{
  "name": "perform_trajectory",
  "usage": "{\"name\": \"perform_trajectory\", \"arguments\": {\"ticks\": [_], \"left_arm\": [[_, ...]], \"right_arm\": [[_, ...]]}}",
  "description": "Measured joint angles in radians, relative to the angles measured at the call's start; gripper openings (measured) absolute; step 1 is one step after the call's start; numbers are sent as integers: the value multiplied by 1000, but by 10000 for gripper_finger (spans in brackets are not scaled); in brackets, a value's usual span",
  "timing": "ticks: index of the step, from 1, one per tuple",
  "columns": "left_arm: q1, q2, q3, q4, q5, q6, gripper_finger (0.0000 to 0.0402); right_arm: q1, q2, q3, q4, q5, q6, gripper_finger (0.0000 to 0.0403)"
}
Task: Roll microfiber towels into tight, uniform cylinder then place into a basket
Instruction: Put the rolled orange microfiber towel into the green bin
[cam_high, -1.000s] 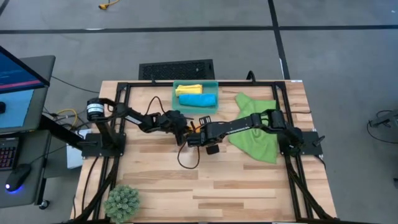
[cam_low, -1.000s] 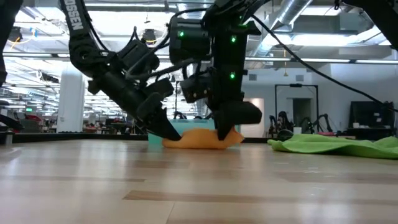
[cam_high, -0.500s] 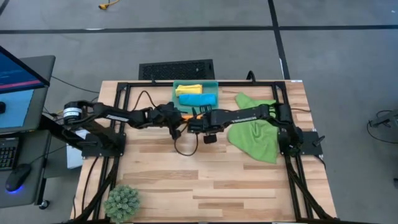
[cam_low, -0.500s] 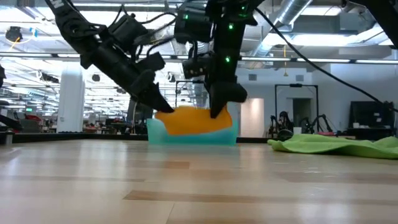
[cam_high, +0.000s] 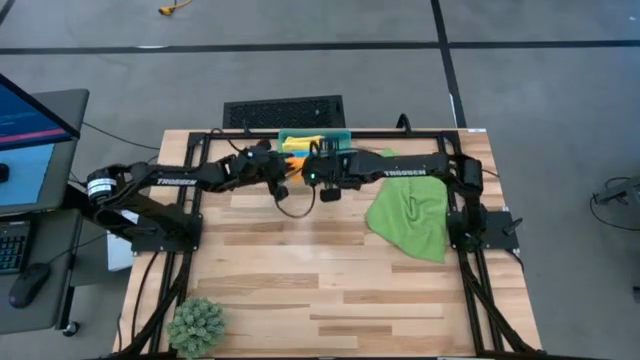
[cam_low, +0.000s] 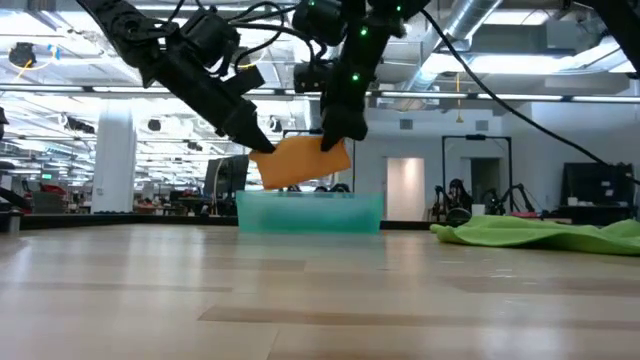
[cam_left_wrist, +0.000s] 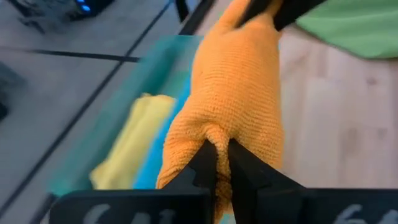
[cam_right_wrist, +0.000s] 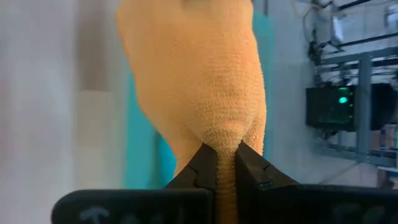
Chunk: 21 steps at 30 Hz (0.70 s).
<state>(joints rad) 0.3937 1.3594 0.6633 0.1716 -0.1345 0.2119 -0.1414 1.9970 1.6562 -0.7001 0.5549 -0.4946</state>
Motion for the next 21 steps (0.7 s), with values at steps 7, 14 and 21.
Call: {"name": "perform_trajectory", "arguments": {"ticks": [7,14,21], "left_arm": [[73,1,31,-6,-22,65,6],[140,1,33,-2,-12,124,7],[150,79,34,16,61,126,8]], "right_arm": [[-85,2,0,108,-67,-116,37],[-145,25,3,170,-174,-225,37],[-175,111,-3,189,-164,-260,37]]}}
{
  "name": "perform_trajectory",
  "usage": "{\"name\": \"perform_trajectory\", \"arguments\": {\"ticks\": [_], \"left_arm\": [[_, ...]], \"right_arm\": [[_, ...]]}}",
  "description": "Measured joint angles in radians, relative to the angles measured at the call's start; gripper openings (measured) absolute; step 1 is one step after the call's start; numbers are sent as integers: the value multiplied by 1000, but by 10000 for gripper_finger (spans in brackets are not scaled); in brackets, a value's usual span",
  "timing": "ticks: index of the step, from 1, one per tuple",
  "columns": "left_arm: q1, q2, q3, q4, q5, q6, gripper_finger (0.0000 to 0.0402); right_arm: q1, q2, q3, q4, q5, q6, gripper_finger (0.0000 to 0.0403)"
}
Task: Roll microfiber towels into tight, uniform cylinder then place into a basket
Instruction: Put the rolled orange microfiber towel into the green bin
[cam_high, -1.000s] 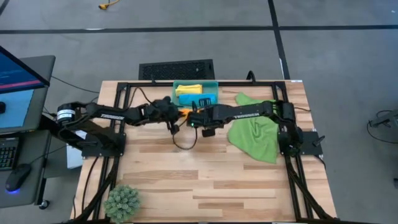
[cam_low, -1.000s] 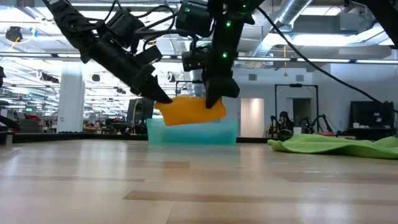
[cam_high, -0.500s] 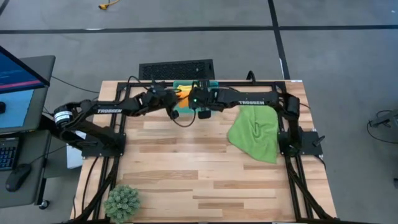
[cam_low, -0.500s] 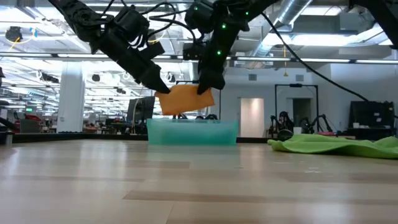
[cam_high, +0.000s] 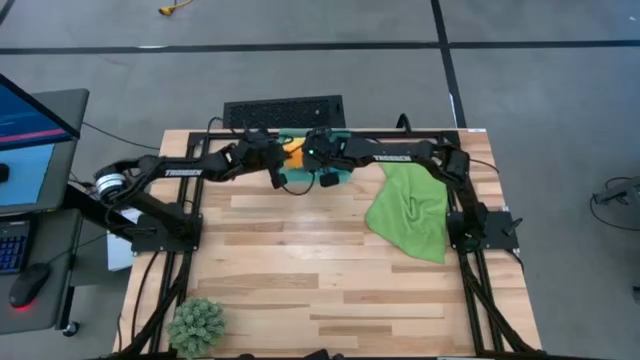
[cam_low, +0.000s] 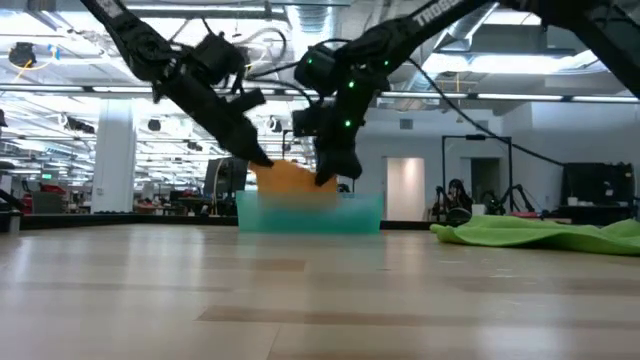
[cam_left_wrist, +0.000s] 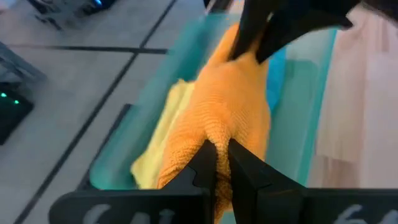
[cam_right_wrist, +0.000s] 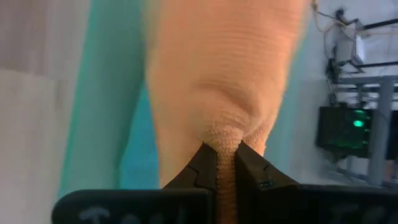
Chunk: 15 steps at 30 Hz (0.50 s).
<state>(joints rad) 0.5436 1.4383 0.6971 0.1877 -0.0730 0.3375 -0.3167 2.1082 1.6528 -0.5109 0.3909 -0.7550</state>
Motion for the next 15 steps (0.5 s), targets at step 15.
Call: {"name": "perform_trajectory", "arguments": {"ticks": [15], "left_arm": [[-21,148,0,-18,105,-36,9]], "right_arm": [[68,58,5,-121,6,-2,44]]}}
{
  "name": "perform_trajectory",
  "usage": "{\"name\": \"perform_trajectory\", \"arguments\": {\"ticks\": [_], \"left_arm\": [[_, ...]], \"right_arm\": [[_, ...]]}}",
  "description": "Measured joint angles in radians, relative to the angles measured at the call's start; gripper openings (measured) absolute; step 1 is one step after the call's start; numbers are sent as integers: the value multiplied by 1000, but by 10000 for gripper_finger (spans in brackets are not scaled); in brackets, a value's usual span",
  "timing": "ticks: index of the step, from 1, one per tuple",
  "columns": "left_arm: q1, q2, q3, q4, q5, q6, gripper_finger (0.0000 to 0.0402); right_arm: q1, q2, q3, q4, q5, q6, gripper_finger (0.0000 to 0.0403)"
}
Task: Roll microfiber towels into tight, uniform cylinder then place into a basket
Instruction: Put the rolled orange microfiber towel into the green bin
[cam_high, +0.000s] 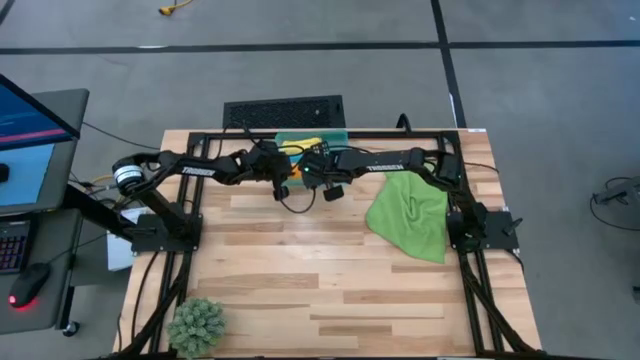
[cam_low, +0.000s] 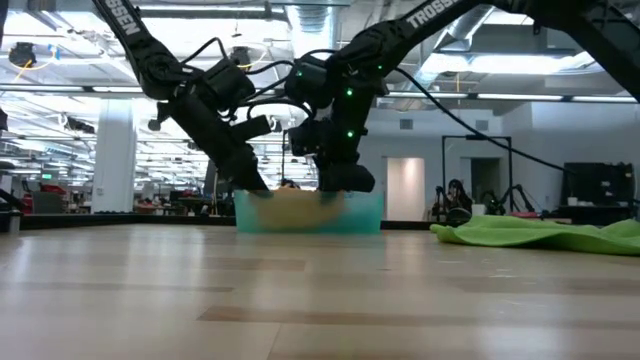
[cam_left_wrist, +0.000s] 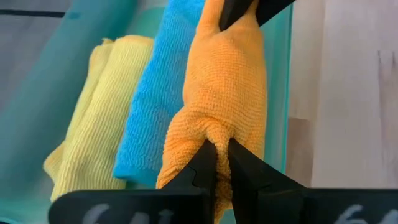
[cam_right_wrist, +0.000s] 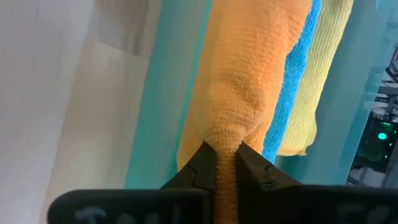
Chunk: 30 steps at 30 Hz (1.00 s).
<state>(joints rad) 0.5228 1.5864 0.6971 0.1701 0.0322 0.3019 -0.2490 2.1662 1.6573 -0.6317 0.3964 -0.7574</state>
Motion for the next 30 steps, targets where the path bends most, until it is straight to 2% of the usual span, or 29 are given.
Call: {"name": "perform_trajectory", "arguments": {"ticks": [9,21,27,30], "left_arm": [[0,-2,14,-25,8,17,20],[0,-2,14,-27,16,18,140],[1,-2,18,-31,17,-3,178],[0,-2,57,-100,18,-17,184]], "right_arm": [[-2,0,0,-10,-4,-2,79],[-3,-9,0,-48,1,6,179],[-3,-18,14,-66,0,31,201],[-4,-21,29,-77,0,36,202]]}}
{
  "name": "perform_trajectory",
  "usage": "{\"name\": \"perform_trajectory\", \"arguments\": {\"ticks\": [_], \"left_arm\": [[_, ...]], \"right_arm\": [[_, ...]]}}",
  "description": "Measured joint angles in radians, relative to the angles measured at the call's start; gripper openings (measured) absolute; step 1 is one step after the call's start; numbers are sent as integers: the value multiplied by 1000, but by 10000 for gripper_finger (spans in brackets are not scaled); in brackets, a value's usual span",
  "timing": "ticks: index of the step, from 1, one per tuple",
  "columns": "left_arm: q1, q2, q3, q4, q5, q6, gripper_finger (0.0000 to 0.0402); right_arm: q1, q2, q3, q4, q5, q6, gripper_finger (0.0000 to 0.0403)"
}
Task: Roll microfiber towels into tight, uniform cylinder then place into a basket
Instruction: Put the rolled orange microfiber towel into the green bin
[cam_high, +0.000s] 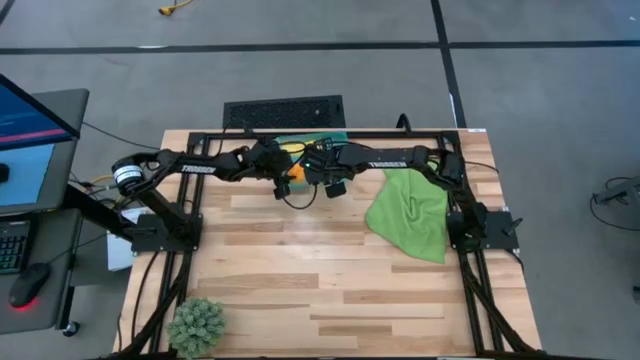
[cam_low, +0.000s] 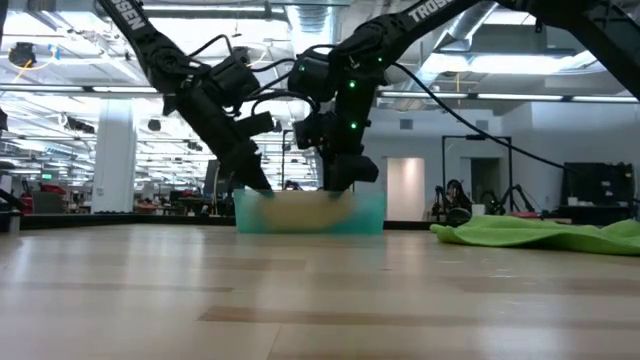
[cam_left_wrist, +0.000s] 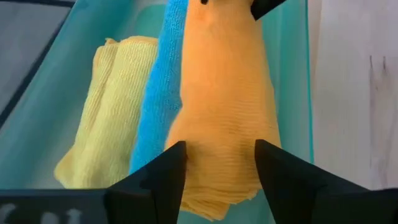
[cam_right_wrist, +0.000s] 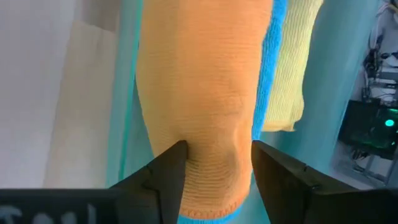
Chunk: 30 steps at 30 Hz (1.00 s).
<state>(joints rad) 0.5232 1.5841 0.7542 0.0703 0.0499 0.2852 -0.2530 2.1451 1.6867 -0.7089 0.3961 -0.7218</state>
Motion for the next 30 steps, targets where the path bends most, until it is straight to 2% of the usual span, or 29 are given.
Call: {"name": "perform_trajectory", "arguments": {"ticks": [4,8,14,19,25,30], "left_arm": [[1,0,66,-128,20,21,185],[-1,0,97,-170,68,47,185],[-1,-34,97,-202,123,59,185],[5,-105,95,-260,110,44,185],[6,-255,-11,-254,99,-22,185],[6,-375,-160,-78,91,-107,185]], "right_arm": [[-6,0,34,-42,-3,22,195],[-13,0,50,-106,-8,57,183],[-19,-48,52,-168,-129,103,156],[-29,-112,52,-170,-148,150,130],[-80,-138,33,-147,-287,246,108],[-118,-138,-45,66,-291,281,97]]}}
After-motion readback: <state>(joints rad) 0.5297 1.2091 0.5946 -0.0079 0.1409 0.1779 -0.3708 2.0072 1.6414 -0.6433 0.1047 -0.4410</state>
